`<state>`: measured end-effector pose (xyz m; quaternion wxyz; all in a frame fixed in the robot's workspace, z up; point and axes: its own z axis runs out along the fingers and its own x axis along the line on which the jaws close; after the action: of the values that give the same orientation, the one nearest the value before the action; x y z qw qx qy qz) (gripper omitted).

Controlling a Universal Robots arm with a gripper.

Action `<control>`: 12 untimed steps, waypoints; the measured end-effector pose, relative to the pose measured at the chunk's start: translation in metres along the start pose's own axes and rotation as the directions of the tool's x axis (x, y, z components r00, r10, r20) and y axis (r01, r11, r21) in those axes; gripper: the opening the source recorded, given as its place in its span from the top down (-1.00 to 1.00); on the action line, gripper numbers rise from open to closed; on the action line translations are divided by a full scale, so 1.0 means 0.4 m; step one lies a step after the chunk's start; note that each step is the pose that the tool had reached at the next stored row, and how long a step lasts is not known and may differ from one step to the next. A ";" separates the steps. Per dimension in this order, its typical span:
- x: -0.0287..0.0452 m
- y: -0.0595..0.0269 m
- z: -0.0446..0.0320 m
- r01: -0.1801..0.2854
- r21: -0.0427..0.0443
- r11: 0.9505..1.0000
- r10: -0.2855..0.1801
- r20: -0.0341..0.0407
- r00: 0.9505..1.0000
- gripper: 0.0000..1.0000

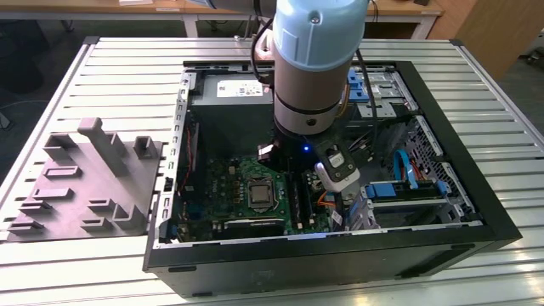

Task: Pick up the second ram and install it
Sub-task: 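Insert the second ram into the second slot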

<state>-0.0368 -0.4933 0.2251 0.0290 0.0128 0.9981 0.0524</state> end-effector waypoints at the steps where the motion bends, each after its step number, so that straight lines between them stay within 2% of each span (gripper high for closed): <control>1: 0.000 0.000 0.000 0.000 0.000 1.000 0.000 0.000 1.000 0.76; 12: -0.002 -0.004 0.000 0.000 0.000 1.000 0.000 0.000 1.000 0.76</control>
<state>-0.0360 -0.4950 0.2251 0.0290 0.0128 0.9981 0.0523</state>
